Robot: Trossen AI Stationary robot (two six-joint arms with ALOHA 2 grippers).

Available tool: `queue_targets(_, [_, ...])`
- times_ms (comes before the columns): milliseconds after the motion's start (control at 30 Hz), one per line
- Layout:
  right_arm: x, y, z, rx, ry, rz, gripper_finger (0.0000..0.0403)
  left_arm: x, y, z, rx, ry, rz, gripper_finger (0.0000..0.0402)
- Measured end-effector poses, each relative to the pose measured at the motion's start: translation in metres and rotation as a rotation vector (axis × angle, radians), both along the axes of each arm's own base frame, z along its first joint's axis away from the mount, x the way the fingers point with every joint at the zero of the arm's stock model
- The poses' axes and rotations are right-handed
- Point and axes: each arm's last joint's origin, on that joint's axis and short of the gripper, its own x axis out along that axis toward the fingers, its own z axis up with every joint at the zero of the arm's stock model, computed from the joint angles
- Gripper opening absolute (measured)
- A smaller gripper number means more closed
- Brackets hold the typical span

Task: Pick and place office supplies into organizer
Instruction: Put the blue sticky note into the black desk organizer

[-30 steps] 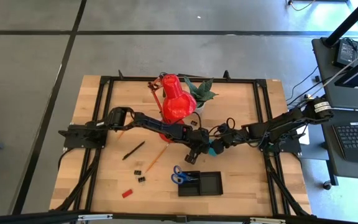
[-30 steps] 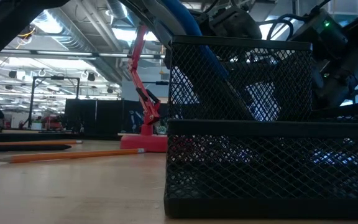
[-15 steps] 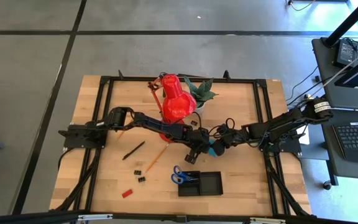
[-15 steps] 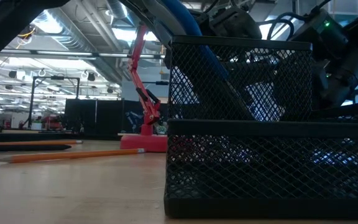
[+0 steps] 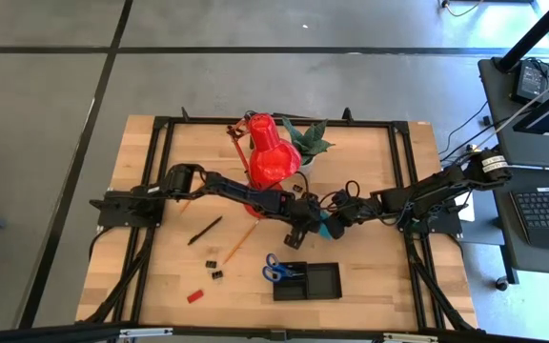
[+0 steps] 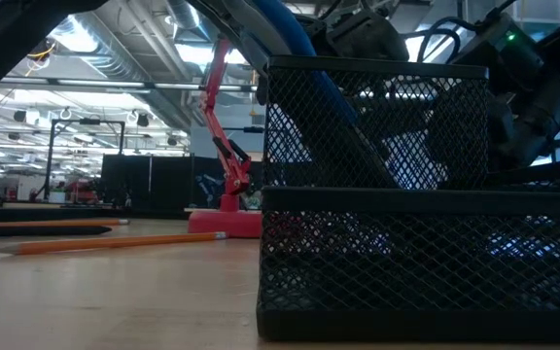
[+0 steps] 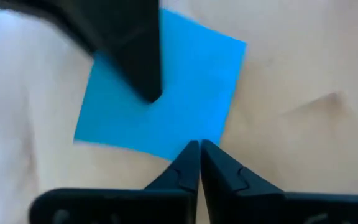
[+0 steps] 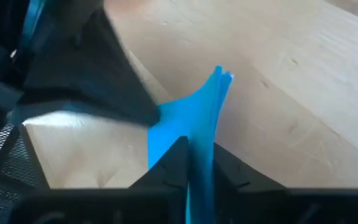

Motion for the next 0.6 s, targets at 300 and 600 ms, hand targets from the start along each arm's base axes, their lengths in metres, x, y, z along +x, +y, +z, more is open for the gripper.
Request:
queue_targets(300, [0.001, 0.001, 0.001, -0.022, -0.012, 0.037, 0.0014, -0.019, -0.004, 0.035, 0.0, 0.076, 0.022, 0.0094])
queue_targets(600, [-0.001, 0.001, 0.018, -0.031, -0.093, 0.117, 0.0009, -0.037, -0.005, 0.089, -0.092, 0.038, 0.021, 0.0113])
